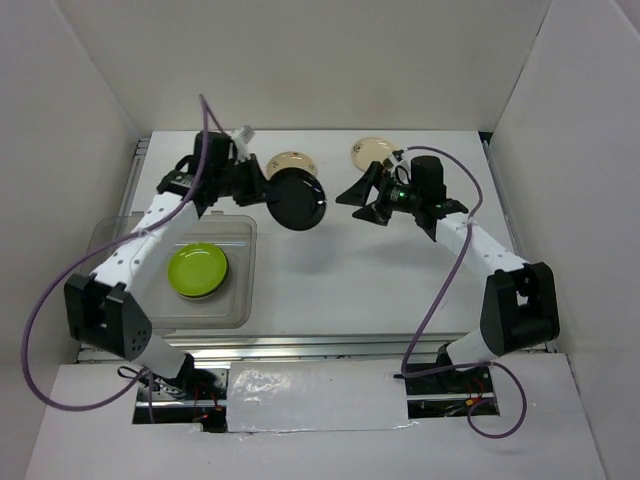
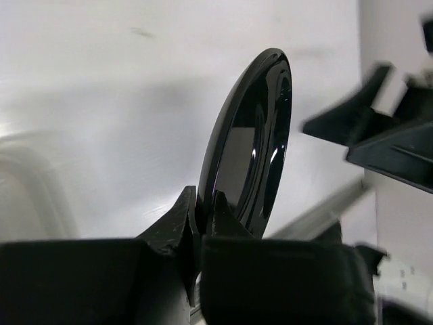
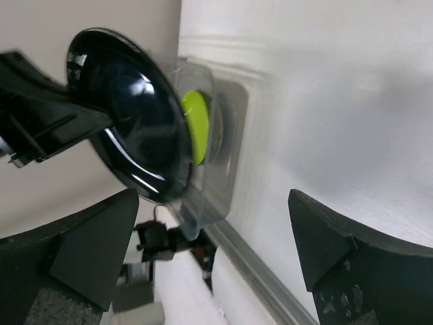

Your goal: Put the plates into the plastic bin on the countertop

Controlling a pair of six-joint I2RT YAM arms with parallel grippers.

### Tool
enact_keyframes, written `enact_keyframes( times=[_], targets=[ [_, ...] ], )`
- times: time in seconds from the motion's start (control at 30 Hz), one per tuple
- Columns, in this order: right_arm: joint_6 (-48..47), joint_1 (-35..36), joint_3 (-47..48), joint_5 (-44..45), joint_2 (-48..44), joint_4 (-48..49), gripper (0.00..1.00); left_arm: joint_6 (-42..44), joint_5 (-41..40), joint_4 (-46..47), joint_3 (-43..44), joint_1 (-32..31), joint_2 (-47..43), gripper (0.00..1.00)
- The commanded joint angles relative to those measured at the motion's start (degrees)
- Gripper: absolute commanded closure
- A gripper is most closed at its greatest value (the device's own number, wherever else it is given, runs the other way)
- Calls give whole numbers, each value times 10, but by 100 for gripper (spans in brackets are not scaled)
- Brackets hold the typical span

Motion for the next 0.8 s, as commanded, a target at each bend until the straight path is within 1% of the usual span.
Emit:
enact_keyframes(
  times=[0.0,0.03,0.07,0.1,0.13,0.17,0.2,0.23,0.27,0.33,0.37,0.43,0.5,0.63,0.67,0.7,0.73,0.77],
  targets=[
    [-28,-25,-13,72,-45,-30,0,-57,-155,-62,-31,73,-135,100],
    [-36,-31,-20,85,-50,-32,0,-74,-182,-74,-49,124,-161,100],
    [-42,-41,-34,81,-50,-30,0,-90,-219,-82,-97,152,-188,100],
    [-44,-44,-40,76,-49,-27,0,-119,-219,-94,-125,178,-248,100],
    [-46,-45,-46,63,-47,-18,0,-128,-219,-92,-149,233,-276,100],
    [-46,-49,-56,63,-45,-16,0,-138,-241,-101,-197,256,-301,100],
    [-45,-49,-57,62,-43,-14,0,-151,-243,-108,-214,278,-339,100],
    [-46,-48,-62,57,-43,-6,0,-153,-244,-111,-230,312,-353,100],
    [-44,-50,-69,55,-43,-3,0,-156,-247,-114,-259,326,-363,100],
    [-42,-49,-74,50,-43,5,0,-149,-236,-110,-284,360,-375,100],
    [-42,-49,-76,45,-44,6,0,-146,-229,-109,-301,370,-369,100],
    [-44,-49,-78,40,-47,7,0,-132,-189,-82,-321,388,-354,100],
    [-46,-50,-79,35,-49,6,0,-126,-170,-73,-343,392,-335,100],
    [-53,-53,-83,36,-51,0,0,-124,-164,-59,-368,396,-343,100],
    [-53,-54,-85,38,-50,1,0,-123,-162,-56,-373,397,-347,99],
    [-53,-55,-85,36,-49,2,0,-118,-157,-55,-376,396,-354,95],
    [-53,-55,-85,36,-47,4,0,-115,-150,-54,-380,396,-355,83],
    [-53,-54,-84,35,-45,4,0,-108,-147,-56,-380,396,-357,73]
  ],
)
